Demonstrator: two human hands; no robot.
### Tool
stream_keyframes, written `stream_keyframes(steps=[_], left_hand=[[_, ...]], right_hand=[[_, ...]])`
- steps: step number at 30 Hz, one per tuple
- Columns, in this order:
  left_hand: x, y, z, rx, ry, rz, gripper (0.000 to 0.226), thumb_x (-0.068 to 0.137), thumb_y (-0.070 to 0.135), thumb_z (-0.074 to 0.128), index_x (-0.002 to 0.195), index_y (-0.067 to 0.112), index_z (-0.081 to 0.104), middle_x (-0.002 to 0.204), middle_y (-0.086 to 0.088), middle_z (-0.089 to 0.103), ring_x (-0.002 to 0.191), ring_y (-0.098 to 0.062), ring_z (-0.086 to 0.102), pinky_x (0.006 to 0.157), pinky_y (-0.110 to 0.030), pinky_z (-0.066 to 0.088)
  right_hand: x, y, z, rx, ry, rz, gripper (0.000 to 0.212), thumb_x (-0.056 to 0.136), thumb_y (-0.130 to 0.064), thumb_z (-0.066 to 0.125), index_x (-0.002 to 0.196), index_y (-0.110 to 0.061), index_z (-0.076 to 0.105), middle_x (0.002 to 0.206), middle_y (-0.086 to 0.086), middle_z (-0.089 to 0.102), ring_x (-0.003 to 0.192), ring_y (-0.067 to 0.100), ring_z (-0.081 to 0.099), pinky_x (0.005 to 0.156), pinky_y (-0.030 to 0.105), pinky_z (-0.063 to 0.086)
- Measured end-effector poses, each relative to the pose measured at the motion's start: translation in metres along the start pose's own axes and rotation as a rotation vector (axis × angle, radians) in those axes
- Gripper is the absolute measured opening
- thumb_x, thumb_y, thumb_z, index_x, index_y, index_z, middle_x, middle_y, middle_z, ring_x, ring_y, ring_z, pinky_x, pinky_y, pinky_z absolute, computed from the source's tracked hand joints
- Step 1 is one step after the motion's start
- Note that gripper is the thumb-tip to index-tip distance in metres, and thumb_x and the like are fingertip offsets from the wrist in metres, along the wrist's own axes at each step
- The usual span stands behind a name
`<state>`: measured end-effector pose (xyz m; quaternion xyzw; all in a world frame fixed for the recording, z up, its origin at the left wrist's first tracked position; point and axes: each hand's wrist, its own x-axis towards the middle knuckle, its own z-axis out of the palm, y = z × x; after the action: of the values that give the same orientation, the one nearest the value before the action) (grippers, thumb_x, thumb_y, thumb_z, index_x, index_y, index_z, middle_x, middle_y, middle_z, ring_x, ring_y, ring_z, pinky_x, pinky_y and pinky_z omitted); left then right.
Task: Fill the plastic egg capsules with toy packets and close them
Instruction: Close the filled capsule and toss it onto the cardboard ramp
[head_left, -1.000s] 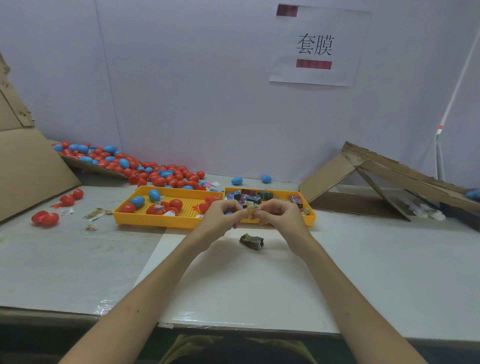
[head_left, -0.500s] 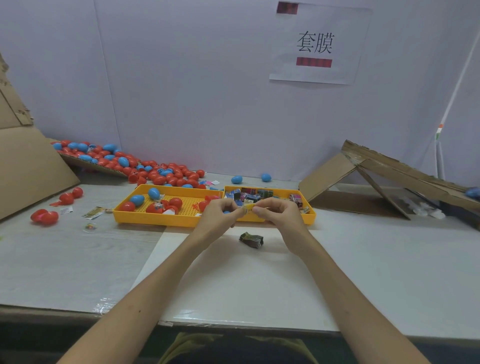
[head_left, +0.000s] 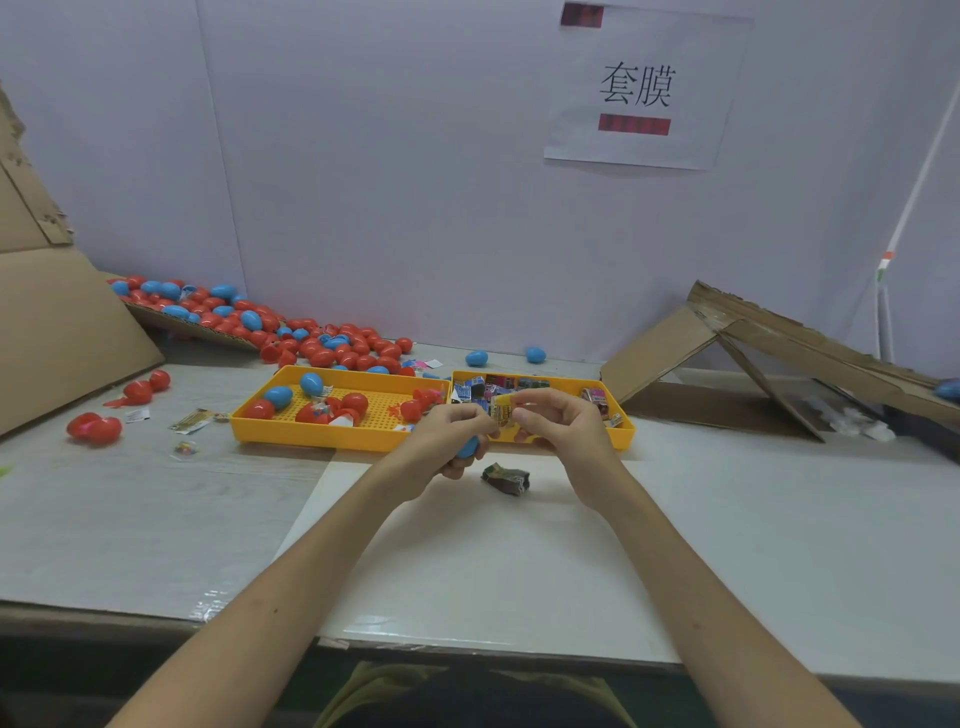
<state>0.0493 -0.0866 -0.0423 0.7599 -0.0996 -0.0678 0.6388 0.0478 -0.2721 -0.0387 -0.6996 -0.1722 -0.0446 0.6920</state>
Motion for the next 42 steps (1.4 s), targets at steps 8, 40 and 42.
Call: stream_keyframes(steps=[8, 40, 42], left_hand=[[0.001, 0.0, -0.001, -0.006, -0.007, -0.037, 0.022, 0.102, 0.025, 0.057, 0.084, 0.014, 0.063, 0.067, -0.003, 0.054, 0.051, -0.012, 0.038, 0.045, -0.021, 0.032], [0.0, 0.005, -0.001, -0.342, -0.023, -0.046, 0.027, 0.106, 0.013, 0.04, 0.114, 0.016, 0.066, 0.116, -0.01, 0.058, 0.088, -0.022, 0.066, 0.077, -0.031, 0.056], [0.001, 0.003, -0.002, -0.399, 0.004, 0.009, 0.019, 0.105, 0.009, 0.049, 0.115, 0.011, 0.065, 0.118, -0.014, 0.061, 0.091, -0.025, 0.073, 0.077, -0.032, 0.061]], right_hand=[[0.0, 0.001, 0.0, -0.005, -0.072, 0.015, 0.04, 0.089, -0.007, 0.072, 0.125, -0.025, 0.069, 0.113, 0.011, 0.074, 0.099, 0.018, 0.07, 0.085, 0.037, 0.052], [0.0, -0.006, 0.001, -0.044, 0.125, -0.02, 0.057, 0.091, 0.013, 0.047, 0.109, -0.034, 0.074, 0.101, -0.003, 0.076, 0.08, 0.013, 0.071, 0.066, 0.019, 0.054], [0.0, -0.006, 0.001, -0.046, 0.143, -0.016, 0.058, 0.09, 0.013, 0.046, 0.108, -0.035, 0.074, 0.101, -0.001, 0.076, 0.077, 0.013, 0.07, 0.065, 0.02, 0.053]])
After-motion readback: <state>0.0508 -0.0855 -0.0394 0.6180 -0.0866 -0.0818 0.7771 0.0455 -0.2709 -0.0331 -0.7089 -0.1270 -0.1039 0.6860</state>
